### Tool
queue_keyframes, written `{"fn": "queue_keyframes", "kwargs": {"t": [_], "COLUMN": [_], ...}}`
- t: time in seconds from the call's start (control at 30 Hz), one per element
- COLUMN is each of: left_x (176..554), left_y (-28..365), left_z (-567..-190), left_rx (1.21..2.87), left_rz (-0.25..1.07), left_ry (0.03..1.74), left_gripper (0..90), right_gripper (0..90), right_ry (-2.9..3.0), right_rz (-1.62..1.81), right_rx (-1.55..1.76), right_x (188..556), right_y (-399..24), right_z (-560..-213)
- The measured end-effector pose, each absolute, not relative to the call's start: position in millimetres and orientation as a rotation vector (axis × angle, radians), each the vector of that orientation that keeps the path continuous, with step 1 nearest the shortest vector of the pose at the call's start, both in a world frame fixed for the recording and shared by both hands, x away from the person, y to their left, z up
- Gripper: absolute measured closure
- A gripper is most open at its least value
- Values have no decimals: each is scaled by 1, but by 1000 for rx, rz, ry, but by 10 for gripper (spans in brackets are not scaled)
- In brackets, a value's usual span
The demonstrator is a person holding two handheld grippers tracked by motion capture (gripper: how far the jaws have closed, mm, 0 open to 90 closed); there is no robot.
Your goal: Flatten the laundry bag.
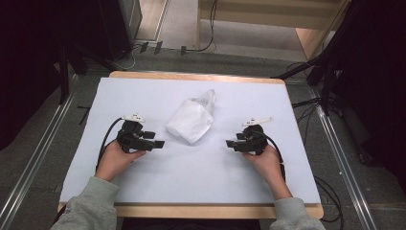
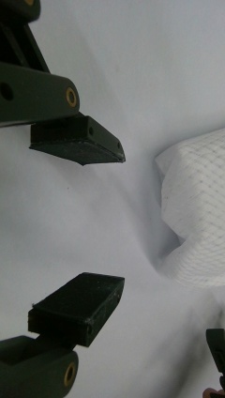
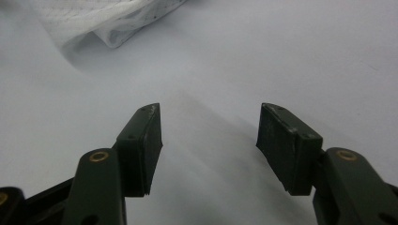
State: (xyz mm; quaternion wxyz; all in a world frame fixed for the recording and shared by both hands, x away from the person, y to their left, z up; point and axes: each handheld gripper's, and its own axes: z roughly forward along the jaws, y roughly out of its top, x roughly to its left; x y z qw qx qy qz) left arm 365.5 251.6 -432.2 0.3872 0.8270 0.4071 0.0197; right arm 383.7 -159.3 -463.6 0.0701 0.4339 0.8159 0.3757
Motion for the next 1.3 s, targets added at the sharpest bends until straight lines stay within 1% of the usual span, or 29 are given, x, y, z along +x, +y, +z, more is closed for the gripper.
{"fn": "queue_keyframes", "kwargs": {"t": [0.27,0.6,0.63,0.83,1.3], "left_x": [366,366,365,362,353], "left_y": [251,254,254,257,262], "left_z": [-434,-434,-434,-433,-432], "left_rx": [2139,2141,2144,2134,2138], "left_rz": [69,74,74,75,91], "left_ry": [1038,1048,1050,1051,1051], "left_gripper": [351,352,353,353,355], "right_gripper": [423,435,452,494,541], "right_ry": [2448,2462,2467,2495,2491], "right_rz": [1134,1123,1126,1118,1140], "right_rx": [1330,1326,1321,1298,1281], "right_x": [381,382,382,381,386], "right_y": [-161,-159,-159,-154,-146], "right_z": [-462,-464,-464,-464,-460]}}
